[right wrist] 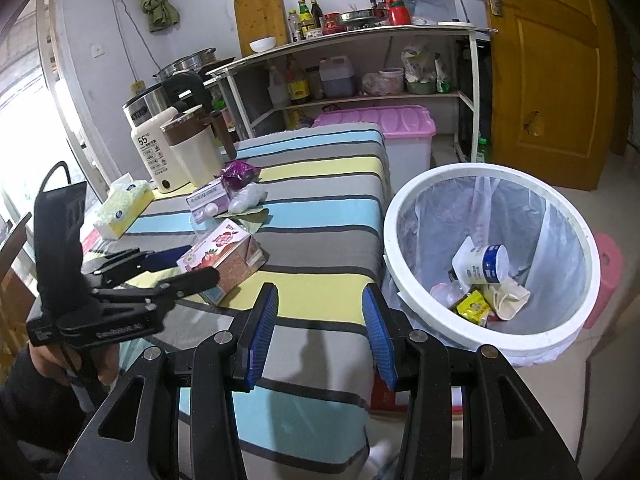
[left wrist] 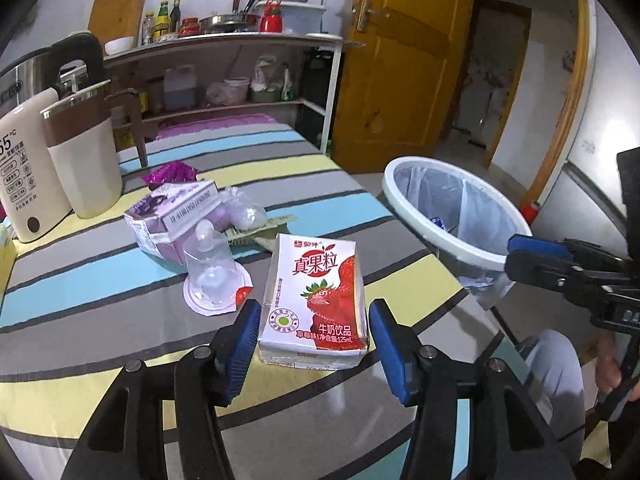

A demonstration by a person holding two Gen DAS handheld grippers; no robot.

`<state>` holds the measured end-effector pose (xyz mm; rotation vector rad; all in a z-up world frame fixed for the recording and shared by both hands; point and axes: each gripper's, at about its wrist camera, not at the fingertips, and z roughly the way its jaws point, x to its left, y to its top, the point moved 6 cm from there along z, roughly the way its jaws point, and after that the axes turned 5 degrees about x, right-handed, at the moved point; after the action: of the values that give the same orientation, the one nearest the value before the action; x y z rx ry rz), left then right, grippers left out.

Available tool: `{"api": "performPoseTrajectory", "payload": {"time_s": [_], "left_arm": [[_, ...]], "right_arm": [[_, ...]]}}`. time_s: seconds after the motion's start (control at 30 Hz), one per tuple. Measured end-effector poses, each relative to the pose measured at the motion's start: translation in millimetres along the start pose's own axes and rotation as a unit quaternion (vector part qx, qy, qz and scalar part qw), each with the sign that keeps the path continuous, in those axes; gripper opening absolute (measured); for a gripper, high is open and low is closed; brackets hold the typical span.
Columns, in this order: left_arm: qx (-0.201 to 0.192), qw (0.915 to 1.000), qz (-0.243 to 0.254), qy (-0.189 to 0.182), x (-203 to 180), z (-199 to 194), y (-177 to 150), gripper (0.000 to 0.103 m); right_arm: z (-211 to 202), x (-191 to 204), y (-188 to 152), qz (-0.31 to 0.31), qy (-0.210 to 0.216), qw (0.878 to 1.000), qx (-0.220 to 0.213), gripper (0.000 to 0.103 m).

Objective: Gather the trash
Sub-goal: 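Move back to the table and grasp the strawberry milk carton with the left gripper, then grasp the clear plastic cup with the right gripper while the left holds the carton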

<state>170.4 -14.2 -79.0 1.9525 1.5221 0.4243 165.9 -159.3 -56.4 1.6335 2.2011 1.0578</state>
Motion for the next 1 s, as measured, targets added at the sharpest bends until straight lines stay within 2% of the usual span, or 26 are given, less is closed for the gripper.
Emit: {"api": "performPoseTrajectory", "payload": {"time_s": [0.1,0.53,1.0], "left_arm": [[0.013,0.9998,-0.008,0.016,1.8,5.4,-1.2,0.055],[-0.036,0.9978,-0.052,0.021,11.7,-37.0,-21.3,0.053],[-0.070,0.9853,-0.128,0.088,69.1,-78.6,-33.5,0.053]], "right_arm": [[-0.6,0.6,0.3,0.000,-0.001,1.000,0.000,0.045],[4.2,16.7,2.3,-0.008,0.010,1.000,0.010,0.045],[40.1,77.5,20.1,-0.079,0.037,0.996,0.032,0.045]]}}
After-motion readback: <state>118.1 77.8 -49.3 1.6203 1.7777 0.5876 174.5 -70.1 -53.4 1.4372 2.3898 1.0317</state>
